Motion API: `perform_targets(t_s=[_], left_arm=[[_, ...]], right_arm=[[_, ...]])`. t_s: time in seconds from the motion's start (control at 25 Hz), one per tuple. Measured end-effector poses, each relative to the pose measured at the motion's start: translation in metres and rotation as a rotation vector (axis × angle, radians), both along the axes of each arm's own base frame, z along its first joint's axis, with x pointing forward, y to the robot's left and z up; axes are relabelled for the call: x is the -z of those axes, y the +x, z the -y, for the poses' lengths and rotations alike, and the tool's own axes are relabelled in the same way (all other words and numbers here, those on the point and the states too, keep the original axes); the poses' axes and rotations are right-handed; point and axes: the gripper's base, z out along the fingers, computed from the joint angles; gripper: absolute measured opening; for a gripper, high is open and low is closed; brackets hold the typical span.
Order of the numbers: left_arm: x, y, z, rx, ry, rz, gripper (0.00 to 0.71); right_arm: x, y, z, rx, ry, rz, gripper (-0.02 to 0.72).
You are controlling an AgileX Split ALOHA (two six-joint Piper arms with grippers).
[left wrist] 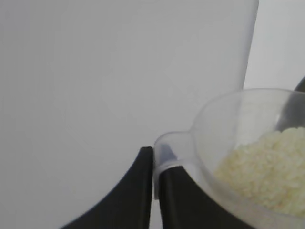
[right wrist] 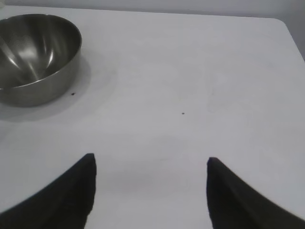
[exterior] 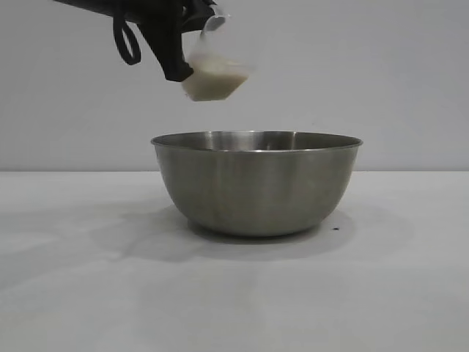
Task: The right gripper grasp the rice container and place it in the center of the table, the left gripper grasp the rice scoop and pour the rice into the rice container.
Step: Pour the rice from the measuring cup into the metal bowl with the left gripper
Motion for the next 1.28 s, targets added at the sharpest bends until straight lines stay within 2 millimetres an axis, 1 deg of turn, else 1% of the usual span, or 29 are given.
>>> perform_targets(t_s=[0.04, 0.08, 0.2, 0.24, 0.28, 0.4, 0.64, 0.76, 1.04, 1.28], left_arm=[[0.000, 0.000, 0.000, 0.001, 0.009, 0.007, 0.000], [0.000, 0.000, 0.000, 0.003, 0.020, 0.016, 0.000], [0.000, -0.001, 0.001, 0.015, 0.038, 0.028, 0.000], [0.000, -0.001, 0.001, 0.018, 0.046, 0.034, 0.000], [0.000, -0.001, 0.002, 0.020, 0.059, 0.048, 0.000], [0.004, -0.001, 0.003, 0.031, 0.104, 0.110, 0.000], [0.023, 0.001, 0.009, 0.072, 0.162, 0.248, 0.000], [0.031, 0.001, 0.011, 0.086, 0.228, 0.309, 0.000], [0.032, 0.000, 0.012, 0.086, 0.375, 0.461, 0.000], [0.032, -0.001, 0.013, 0.094, 0.465, 0.556, 0.000]], right_arm=[[0.000, 0.000, 0.000, 0.000, 0.000, 0.000, 0.429], [0.000, 0.000, 0.000, 0.000, 0.000, 0.000, 0.418], [0.000, 0.000, 0.000, 0.000, 0.000, 0.000, 0.426], [0.000, 0.000, 0.000, 0.000, 0.000, 0.000, 0.384], [0.000, 0.000, 0.000, 0.000, 0.000, 0.000, 0.377], [0.000, 0.000, 0.000, 0.000, 0.000, 0.000, 0.379], [0.000, 0.000, 0.000, 0.000, 0.000, 0.000, 0.379], [0.000, 0.000, 0.000, 0.000, 0.000, 0.000, 0.379], [0.000, 0.000, 0.000, 0.000, 0.000, 0.000, 0.379], [0.000, 0.000, 0.000, 0.000, 0.000, 0.000, 0.379]])
